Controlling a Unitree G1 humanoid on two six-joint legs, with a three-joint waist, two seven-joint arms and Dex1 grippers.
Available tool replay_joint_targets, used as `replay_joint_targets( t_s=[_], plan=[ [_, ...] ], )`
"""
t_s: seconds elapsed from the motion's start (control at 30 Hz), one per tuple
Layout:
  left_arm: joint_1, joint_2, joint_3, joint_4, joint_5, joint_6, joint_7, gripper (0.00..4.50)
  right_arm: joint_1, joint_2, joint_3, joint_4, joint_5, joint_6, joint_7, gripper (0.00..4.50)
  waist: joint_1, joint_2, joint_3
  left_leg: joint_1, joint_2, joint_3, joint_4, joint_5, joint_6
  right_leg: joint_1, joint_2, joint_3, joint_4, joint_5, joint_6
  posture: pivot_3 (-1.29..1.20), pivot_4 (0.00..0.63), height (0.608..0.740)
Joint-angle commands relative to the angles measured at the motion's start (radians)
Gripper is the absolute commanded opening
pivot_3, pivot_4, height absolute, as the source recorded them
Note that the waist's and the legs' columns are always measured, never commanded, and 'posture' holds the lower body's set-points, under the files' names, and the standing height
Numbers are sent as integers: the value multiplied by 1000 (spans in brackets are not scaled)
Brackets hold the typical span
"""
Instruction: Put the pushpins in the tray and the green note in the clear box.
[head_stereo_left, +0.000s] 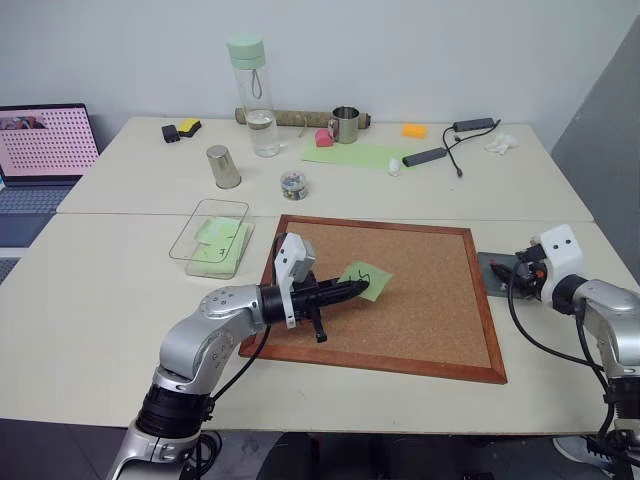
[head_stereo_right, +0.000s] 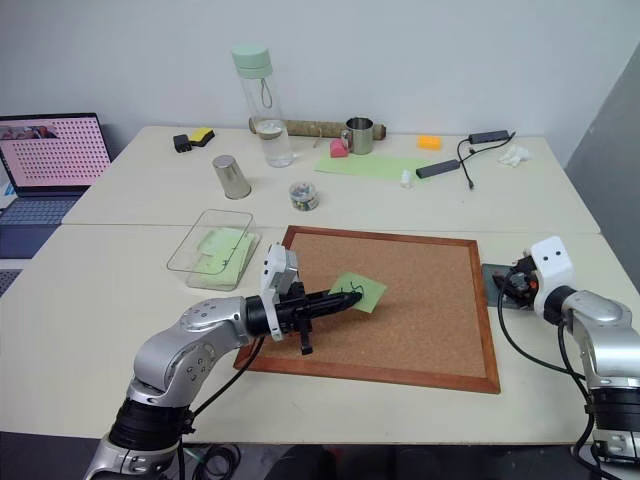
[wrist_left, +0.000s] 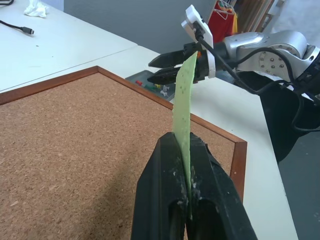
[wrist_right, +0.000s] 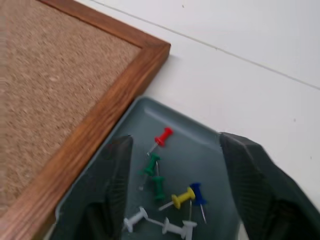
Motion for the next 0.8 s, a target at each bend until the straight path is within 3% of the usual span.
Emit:
replay_joint_targets(
  t_s=[0.03, 0.1, 0.27, 0.5, 0.8],
  plan=[
    [27, 18, 75, -60, -24, -10, 44, 0, 10, -103, -3, -169, 38, -49, 138, 3750, 0, 1, 1, 0, 0, 0, 0, 0, 0, 0, 0, 0, 0, 0, 0, 0, 150, 740],
    [42, 31, 106, -73, -34, -3, 59, 0, 9, -152, 25, -210, 18, -105, 193, 3750, 0, 2, 1, 0, 0, -1, 0, 0, 0, 0, 1, -1, 0, 0, 0, 0, 150, 740],
    [98, 103, 246, -100, -57, 9, 115, 0, -116, -168, 54, -388, 230, -53, 392, 3750, -8, 2, 2, 1, 1, 0, 0, 0, 0, 0, 1, 0, 0, 0, 0, 0, 150, 740],
    [73, 186, 433, 7, -34, -39, 195, 0, -365, -74, 143, -453, 418, 137, 400, 3750, -1, 1, 3, 0, 1, -2, 0, 0, 0, 0, 1, -2, -1, 0, 0, 0, 150, 740],
    [-74, 257, 409, 319, 160, -190, 281, 0, -401, -23, 211, -441, 414, 158, 393, 3750, 17, -1, 3, -2, 0, -3, 0, 0, 0, -1, -1, -3, -4, 0, 0, 0, 150, 740]
  ],
)
